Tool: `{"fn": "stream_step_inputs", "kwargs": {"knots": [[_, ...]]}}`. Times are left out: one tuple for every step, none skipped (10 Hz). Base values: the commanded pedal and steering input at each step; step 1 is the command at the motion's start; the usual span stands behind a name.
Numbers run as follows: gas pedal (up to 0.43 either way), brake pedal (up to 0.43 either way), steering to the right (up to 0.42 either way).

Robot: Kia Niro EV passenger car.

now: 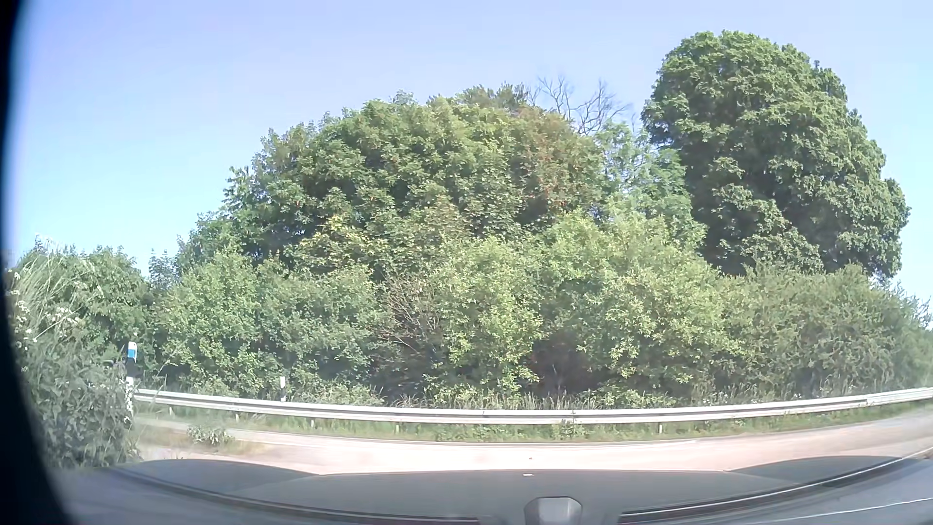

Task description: Follow the waypoints while adhering to traffic rules and regulations

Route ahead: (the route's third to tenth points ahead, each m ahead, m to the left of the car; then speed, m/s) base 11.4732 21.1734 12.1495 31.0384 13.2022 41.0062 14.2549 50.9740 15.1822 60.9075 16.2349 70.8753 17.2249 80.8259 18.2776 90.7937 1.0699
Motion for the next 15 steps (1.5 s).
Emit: {"fn": "stream_step_inputs", "kwargs": {"knots": [[0.240,0.006,-0.313],[0.240,0.006,-0.298],[0.260,0.006,-0.277],[0.280,0.006,-0.246],[0.280,0.006,-0.217],[0.280,0.006,-0.186],[0.280,0.006,-0.158],[0.287,0.006,-0.124],[0.311,0.006,-0.096],[0.311,0.006,-0.055],[0.319,0.006,-0.021],[0.358,0.006,0.004],[0.370,0.006,0.017],[0.378,0.006,0.025],[0.390,0.006,0.037]]}}
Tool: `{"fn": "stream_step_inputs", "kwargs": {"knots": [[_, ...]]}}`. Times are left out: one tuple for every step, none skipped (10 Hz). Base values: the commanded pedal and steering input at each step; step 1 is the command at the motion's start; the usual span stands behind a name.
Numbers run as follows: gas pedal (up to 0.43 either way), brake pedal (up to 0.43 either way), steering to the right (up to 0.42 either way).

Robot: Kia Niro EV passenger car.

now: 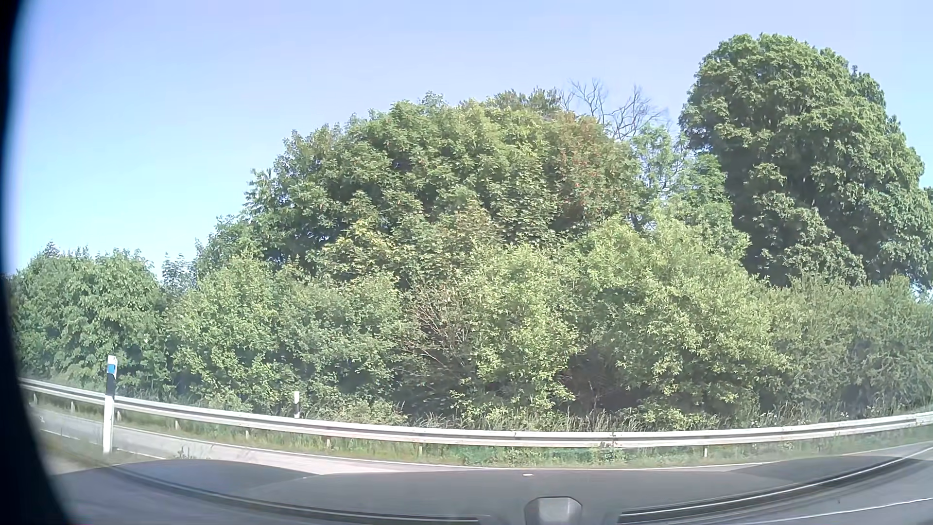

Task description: Follow the waypoints while adhering to traffic rules and regulations

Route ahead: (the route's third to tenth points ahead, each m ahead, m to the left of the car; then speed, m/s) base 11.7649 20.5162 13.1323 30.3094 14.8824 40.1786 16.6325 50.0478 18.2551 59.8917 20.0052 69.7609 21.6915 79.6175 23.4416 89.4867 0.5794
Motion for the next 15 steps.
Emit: {"fn": "stream_step_inputs", "kwargs": {"knots": [[0.398,0.006,0.058],[0.398,0.006,0.078],[0.398,0.006,0.103],[0.390,0.006,0.127],[0.331,0.006,0.145],[0.228,0.006,0.167],[0.189,0.006,0.189],[0.189,0.006,0.213],[0.220,0.006,0.236],[0.260,0.006,0.257],[0.299,0.006,0.274],[0.299,0.006,0.293],[0.299,0.006,0.315],[0.311,0.006,0.321],[0.350,0.006,0.313]]}}
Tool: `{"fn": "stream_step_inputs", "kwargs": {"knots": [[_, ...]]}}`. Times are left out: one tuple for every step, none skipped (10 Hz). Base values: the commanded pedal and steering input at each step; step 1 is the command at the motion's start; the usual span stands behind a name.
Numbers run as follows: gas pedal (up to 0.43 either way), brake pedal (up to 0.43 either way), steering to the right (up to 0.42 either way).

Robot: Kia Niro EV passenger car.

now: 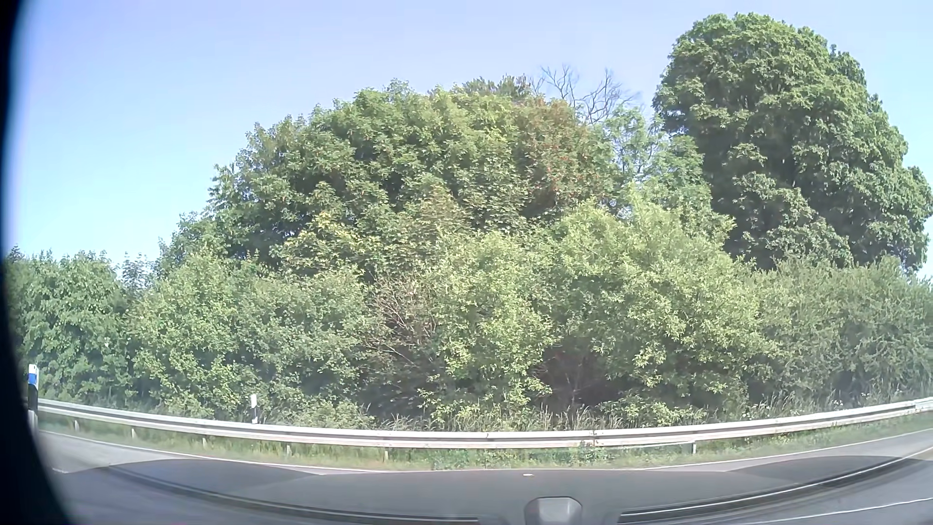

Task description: Follow the waypoints while adhering to traffic rules and regulations

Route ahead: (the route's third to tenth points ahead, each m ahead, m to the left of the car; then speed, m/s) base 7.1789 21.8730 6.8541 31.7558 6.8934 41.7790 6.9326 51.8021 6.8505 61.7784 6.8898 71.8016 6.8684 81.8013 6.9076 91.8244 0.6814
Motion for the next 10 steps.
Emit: {"fn": "stream_step_inputs", "kwargs": {"knots": [[0.370,0.006,0.294],[0.370,0.006,0.275],[0.370,0.006,0.260],[0.358,0.006,0.251],[0.311,0.006,0.247],[0.280,0.006,0.244],[0.280,0.006,0.240],[0.319,0.006,0.232],[0.378,0.006,0.218],[0.390,0.006,0.199]]}}
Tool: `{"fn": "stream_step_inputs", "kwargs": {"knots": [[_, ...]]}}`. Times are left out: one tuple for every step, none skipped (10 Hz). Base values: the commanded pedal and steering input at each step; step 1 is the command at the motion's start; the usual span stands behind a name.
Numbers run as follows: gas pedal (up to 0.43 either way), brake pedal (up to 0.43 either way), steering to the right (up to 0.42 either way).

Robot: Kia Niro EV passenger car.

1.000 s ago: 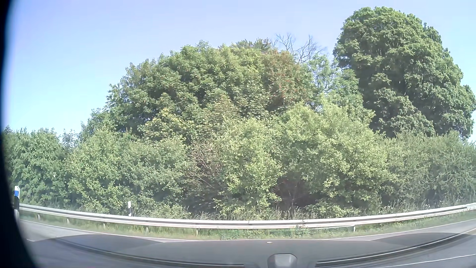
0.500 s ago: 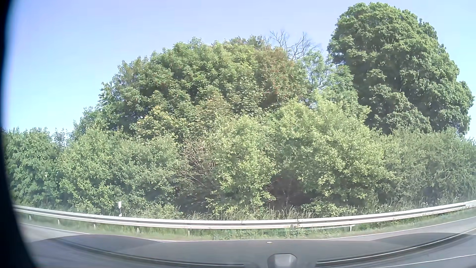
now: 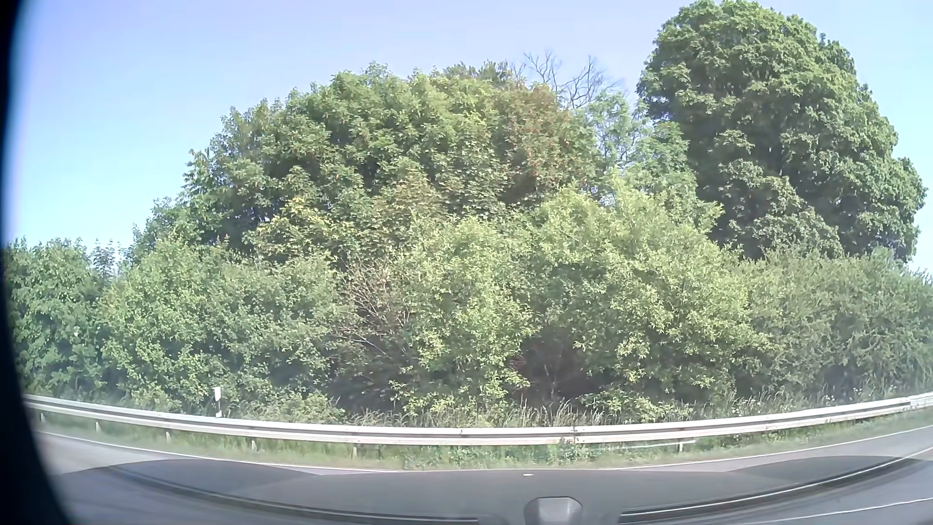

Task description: Follow the waypoints while adhering to traffic rules and regulations

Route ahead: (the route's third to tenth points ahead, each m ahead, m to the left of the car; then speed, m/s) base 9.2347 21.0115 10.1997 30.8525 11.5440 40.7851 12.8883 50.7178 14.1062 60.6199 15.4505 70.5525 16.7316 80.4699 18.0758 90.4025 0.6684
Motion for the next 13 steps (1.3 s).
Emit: {"fn": "stream_step_inputs", "kwargs": {"knots": [[0.390,0.006,0.184],[0.370,0.006,0.169],[0.299,0.006,0.157],[0.287,0.006,0.153],[0.280,0.006,0.149],[0.248,0.006,0.139],[0.240,0.006,0.125],[0.228,0.006,0.112],[0.209,0.006,0.104],[0.197,0.006,0.095],[0.197,0.006,0.090],[0.189,0.006,0.086],[0.189,0.006,0.081]]}}
